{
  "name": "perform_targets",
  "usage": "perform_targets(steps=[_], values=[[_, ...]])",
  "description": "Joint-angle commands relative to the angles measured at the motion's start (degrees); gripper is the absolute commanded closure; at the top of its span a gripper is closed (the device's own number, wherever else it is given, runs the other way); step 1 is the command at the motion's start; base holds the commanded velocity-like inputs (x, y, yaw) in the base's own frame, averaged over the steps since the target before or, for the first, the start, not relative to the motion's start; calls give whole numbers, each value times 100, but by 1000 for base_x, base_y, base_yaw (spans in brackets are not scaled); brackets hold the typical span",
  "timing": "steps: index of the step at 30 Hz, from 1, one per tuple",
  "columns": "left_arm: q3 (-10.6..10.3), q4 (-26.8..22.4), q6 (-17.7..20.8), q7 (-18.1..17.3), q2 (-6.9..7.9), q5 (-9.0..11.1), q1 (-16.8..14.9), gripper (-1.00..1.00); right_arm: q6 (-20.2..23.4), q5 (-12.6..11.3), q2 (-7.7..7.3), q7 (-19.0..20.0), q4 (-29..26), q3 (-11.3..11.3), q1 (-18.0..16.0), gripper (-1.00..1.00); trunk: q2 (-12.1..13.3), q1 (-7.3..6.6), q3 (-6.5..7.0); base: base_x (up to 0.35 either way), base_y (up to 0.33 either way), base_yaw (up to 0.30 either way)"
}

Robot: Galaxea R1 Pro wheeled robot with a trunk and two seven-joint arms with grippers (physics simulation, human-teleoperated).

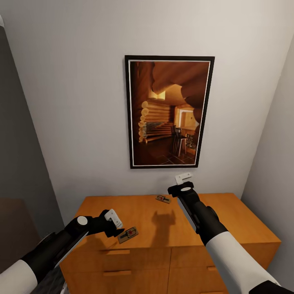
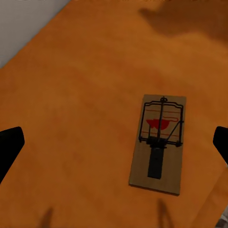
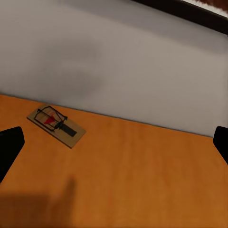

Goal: Take the four mousetraps from the cabinet in the bathroom and place them on the bathroom floor. Make sure all four end up on the same floor surface, and ensure that at least two of them are either under or directly next to the same bathroom sink.

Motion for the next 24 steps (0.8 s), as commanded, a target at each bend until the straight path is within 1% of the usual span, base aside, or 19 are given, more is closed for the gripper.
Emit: perform_targets(steps=[1,11,24], values=[[-11,-6,50,10,5,57,-3,-100,31,2,-1,-27,3,13,-3,-100,-5,3,-3,24,0,0],[9,-6,50,10,5,57,-4,-100,31,3,-1,-22,31,13,-3,-100,-5,3,-3,134,-39,0],[11,-6,50,10,5,57,-3,-100,31,4,-1,-22,33,13,-3,-100,-5,3,-3,18,-7,0]])
